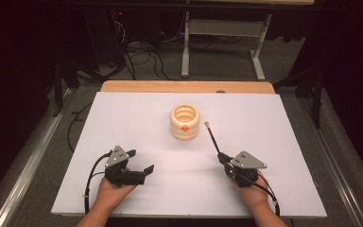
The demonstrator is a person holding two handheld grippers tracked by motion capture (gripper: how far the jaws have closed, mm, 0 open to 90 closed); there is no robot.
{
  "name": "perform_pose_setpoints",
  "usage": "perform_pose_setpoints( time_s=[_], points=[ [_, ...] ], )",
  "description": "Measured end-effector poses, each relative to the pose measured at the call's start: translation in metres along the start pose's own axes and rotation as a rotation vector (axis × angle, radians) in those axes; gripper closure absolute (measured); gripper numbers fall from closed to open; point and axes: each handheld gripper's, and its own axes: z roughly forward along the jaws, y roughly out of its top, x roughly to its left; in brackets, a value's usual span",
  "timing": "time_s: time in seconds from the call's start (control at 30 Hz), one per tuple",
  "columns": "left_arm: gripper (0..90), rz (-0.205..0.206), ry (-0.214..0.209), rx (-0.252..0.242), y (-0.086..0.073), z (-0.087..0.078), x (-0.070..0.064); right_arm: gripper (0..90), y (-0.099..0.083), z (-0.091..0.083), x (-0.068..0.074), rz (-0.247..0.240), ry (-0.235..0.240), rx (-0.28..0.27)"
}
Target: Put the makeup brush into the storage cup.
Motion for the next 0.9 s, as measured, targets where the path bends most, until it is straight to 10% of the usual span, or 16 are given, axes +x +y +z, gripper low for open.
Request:
perform_pose_setpoints(
  time_s=[0.9],
  points=[
    [11.6, 0.041, -0.061, -0.052, 0.007, 0.008, -0.024, 87.7, 0.009, -0.003, 0.01, 0.021, 0.061, -0.073]
  ],
)
